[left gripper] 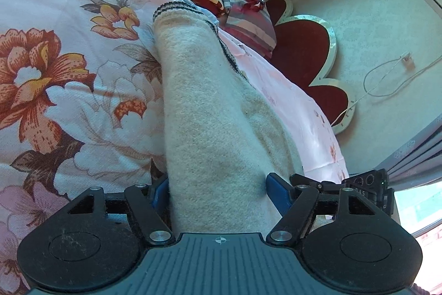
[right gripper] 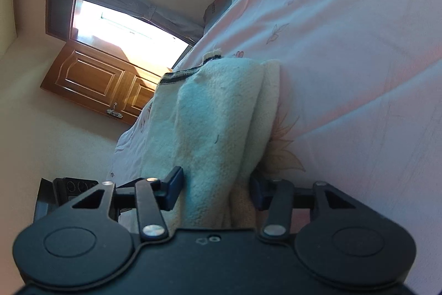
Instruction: Fold small clothes
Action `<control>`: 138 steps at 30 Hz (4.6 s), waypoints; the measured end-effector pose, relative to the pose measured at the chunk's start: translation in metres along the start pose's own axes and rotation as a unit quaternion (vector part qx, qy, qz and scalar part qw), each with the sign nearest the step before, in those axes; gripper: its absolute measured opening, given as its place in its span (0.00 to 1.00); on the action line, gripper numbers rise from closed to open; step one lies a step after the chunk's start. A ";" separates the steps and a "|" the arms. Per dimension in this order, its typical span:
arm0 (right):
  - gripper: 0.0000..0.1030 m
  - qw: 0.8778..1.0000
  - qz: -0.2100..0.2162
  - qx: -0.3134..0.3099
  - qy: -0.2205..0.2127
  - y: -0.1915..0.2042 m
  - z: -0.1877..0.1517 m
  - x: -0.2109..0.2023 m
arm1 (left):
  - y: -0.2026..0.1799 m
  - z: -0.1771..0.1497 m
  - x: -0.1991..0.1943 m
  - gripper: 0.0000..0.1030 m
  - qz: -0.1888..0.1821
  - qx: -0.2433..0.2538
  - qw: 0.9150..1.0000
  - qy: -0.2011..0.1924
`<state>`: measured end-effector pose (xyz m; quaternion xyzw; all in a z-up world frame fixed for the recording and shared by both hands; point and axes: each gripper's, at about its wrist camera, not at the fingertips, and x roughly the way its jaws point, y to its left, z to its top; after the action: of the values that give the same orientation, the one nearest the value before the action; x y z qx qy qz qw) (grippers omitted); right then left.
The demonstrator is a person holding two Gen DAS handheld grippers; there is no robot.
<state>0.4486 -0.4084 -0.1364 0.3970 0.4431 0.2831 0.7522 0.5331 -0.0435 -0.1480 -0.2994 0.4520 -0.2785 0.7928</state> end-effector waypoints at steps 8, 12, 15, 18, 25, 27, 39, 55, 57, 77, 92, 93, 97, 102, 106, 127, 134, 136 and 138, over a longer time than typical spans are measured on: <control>0.32 0.999 -0.025 -0.033 -0.015 0.015 -0.001 0.011 | -0.011 0.011 0.025 0.54 0.024 0.025 0.999 -0.007; 0.27 0.997 -0.031 -0.063 -0.032 0.027 -0.009 0.003 | -0.016 0.013 0.021 0.47 0.019 0.034 0.999 -0.007; 0.26 0.996 -0.039 -0.074 -0.043 0.035 -0.012 -0.005 | -0.021 0.013 0.014 0.44 0.008 0.033 0.999 -0.017; 0.26 0.994 -0.047 -0.091 -0.048 0.049 -0.017 -0.011 | -0.031 0.011 0.006 0.43 0.000 0.043 0.999 -0.016; 0.26 0.991 -0.049 -0.110 -0.060 0.075 -0.031 -0.023 | -0.047 0.006 -0.026 0.43 -0.012 0.072 0.997 -0.026; 0.26 0.990 -0.050 -0.113 -0.061 0.084 -0.037 -0.021 | -0.045 0.002 -0.038 0.43 -0.013 0.077 0.997 -0.029; 0.26 0.990 -0.043 -0.123 -0.061 0.154 -0.086 0.053 | 0.018 -0.003 -0.144 0.43 -0.009 0.081 0.996 -0.038; 0.26 0.995 -0.041 -0.085 -0.012 0.190 -0.151 0.203 | 0.183 -0.019 -0.240 0.44 0.048 0.007 0.998 -0.034; 0.26 0.998 -0.038 -0.052 -0.012 0.172 -0.153 0.206 | 0.197 -0.026 -0.240 0.47 0.023 -0.009 0.998 -0.052; 0.30 0.977 -0.059 -0.169 -0.118 0.239 -0.191 0.154 | 0.096 -0.086 -0.275 0.81 0.147 0.183 0.949 -0.211; 0.20 0.960 -0.092 -0.238 -0.114 0.207 -0.232 0.170 | 0.096 -0.122 -0.250 0.81 0.208 0.266 0.926 -0.166; 0.20 0.958 -0.094 -0.246 -0.115 0.208 -0.233 0.170 | 0.093 -0.125 -0.248 0.83 0.220 0.282 0.919 -0.166; 0.22 0.945 -0.116 -0.287 -0.110 0.223 -0.237 0.166 | 0.085 -0.127 -0.251 0.85 0.236 0.286 0.913 -0.167; 0.32 0.933 -0.100 -0.323 -0.122 0.252 -0.250 0.129 | 0.068 -0.140 -0.286 0.85 0.227 0.237 0.923 -0.200; 0.23 0.918 -0.122 -0.366 -0.093 0.258 -0.271 0.129 | 0.060 -0.161 -0.285 0.85 0.238 0.229 0.925 -0.189; 0.99 0.906 -0.243 -0.331 -0.102 0.302 -0.373 -0.005 | -0.037 -0.278 -0.392 1.00 0.315 0.179 0.909 -0.204; 0.99 0.887 -0.280 -0.340 -0.139 0.343 -0.431 -0.068 | -0.096 -0.333 -0.429 1.00 0.288 0.218 0.905 -0.225; 0.99 0.885 -0.272 -0.347 -0.152 0.351 -0.443 -0.080 | -0.107 -0.345 -0.437 1.00 0.290 0.223 0.901 -0.234; 0.99 0.883 -0.275 -0.345 -0.158 0.358 -0.448 -0.085 | -0.115 -0.354 -0.445 1.00 0.293 0.218 0.900 -0.239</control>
<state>-0.0156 -0.1321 0.0740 0.0140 0.2843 0.1333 0.9493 0.0066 0.1182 0.0340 -0.0303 0.2446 -0.0451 0.9681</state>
